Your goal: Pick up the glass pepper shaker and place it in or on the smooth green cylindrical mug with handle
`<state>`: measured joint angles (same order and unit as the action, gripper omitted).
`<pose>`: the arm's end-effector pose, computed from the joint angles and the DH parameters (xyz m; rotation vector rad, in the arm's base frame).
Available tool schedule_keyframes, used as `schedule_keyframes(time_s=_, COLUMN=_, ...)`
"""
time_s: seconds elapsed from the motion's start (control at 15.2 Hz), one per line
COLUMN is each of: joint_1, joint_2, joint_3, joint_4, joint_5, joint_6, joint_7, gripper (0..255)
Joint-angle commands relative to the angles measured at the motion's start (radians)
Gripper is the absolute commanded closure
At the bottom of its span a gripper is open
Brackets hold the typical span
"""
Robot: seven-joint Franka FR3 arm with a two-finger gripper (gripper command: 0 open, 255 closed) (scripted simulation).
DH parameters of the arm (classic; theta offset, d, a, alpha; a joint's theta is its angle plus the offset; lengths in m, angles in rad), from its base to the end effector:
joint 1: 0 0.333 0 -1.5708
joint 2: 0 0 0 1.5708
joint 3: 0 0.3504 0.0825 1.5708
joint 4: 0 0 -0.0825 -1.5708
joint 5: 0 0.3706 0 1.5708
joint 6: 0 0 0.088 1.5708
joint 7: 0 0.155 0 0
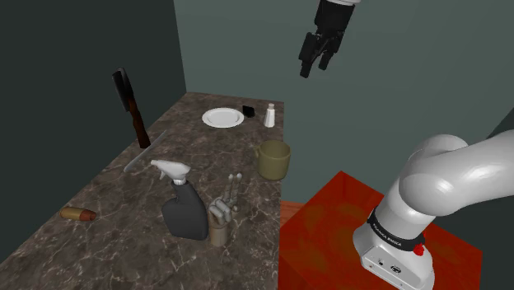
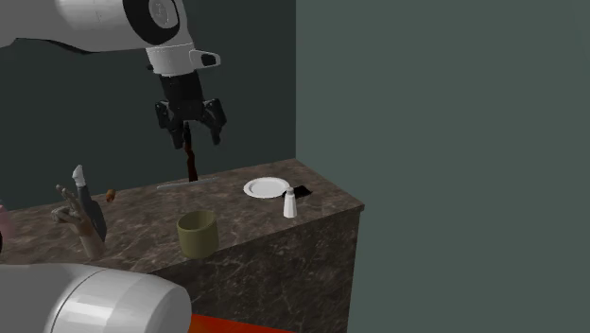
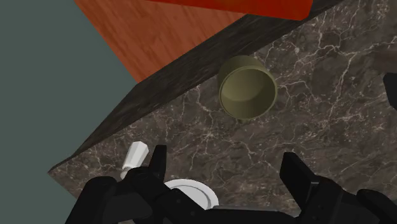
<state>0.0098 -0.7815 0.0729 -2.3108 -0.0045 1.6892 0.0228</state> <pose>0.2892 0.0308 0.5979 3.0820 0.0664 0.2483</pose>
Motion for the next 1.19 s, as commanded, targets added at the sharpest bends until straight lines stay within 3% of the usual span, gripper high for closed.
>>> schedule_keyframes(time_s=0.0, joint_1=0.000, joint_2=0.000, joint_3=0.000, joint_4=0.000, joint_5=0.000, joint_6=0.000, joint_7=0.000, gripper=0)
schedule_keyframes(time_s=0.53, joint_1=-0.019, joint_2=0.193, joint_3=-0.090, joint_4=-0.035, joint_5=-0.048, joint_6=0.232, joint_7=-0.137, gripper=0)
schedule_keyframes(time_s=1.12, joint_1=-0.029, joint_2=0.486, joint_3=-0.181, joint_4=0.039, joint_5=-0.059, joint_6=0.456, joint_7=-0.291, gripper=0)
